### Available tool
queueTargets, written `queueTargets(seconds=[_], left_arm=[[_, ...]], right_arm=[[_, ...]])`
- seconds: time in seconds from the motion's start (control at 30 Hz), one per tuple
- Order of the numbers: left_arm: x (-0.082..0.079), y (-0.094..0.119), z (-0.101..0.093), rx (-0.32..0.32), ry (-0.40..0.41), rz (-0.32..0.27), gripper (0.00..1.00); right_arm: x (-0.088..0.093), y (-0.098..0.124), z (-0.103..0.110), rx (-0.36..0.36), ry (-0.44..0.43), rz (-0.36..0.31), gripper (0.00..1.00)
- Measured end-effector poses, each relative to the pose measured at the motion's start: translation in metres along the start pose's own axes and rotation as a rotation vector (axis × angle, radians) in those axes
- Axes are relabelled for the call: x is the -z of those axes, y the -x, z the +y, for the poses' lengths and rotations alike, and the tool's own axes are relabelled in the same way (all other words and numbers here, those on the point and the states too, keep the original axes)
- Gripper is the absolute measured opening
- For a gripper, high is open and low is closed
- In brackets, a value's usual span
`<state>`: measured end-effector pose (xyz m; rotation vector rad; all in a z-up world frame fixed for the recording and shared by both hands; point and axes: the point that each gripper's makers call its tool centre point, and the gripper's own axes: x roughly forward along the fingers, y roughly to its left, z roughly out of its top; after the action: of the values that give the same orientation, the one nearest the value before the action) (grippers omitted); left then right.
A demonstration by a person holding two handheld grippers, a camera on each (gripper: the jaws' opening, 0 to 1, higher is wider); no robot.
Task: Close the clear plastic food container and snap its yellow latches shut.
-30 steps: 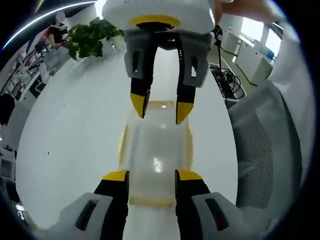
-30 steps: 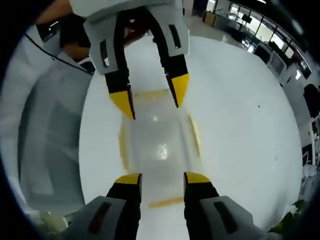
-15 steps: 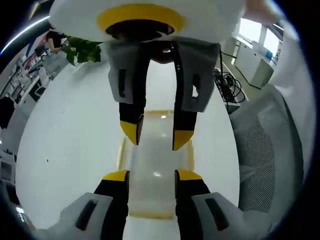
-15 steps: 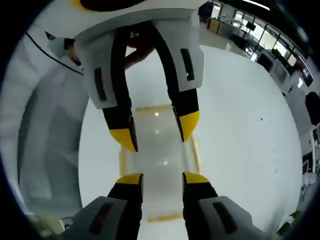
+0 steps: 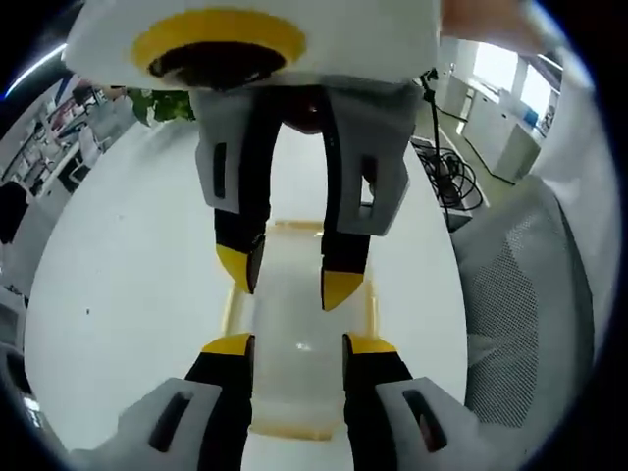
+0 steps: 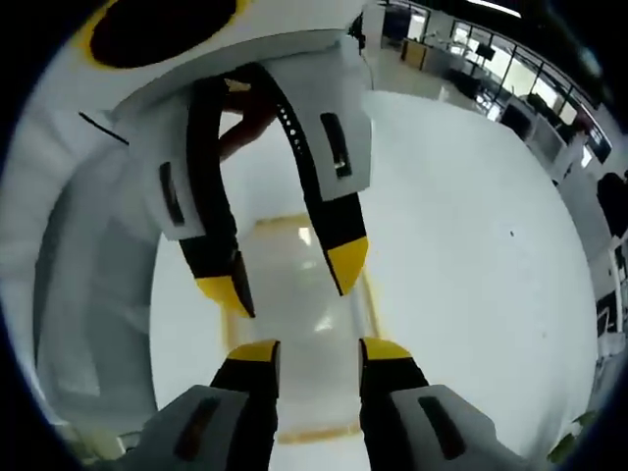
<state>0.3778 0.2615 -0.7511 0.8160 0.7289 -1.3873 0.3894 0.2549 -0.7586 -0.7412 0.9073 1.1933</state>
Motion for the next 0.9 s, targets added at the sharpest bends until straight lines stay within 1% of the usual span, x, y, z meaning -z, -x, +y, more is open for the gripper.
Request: queueTargets(seconds=[0.13,0.43,0.53,0.77,0.9], left_arm=[[0.001,-0.002,-0.004,0.011,0.017,-0.006,0.35],[0.003,-0.002,-0.009,0.003,0.033,-0.015,0.36],[0.002,-0.003,-0.011,0.002,0.058,-0.022,0.37],[0.002,-0.002,-0.017,-0.009,0.054,-0.017,0.38],[0.004,-0.003,-0.021,-0.029,0.039,-0.003,0.41]], right_arm=[[0.0,-0.001,-0.003,-0.003,0.003,-0.001,0.3],[-0.005,-0.001,-0.009,0.002,0.018,-0.007,0.31],[-0.006,-0.001,-0.011,0.001,0.022,-0.008,0.31],[-0.01,-0.003,-0.014,-0.006,0.032,-0.004,0.33],[-0.01,-0.006,-0.017,-0.016,0.036,0.008,0.35]])
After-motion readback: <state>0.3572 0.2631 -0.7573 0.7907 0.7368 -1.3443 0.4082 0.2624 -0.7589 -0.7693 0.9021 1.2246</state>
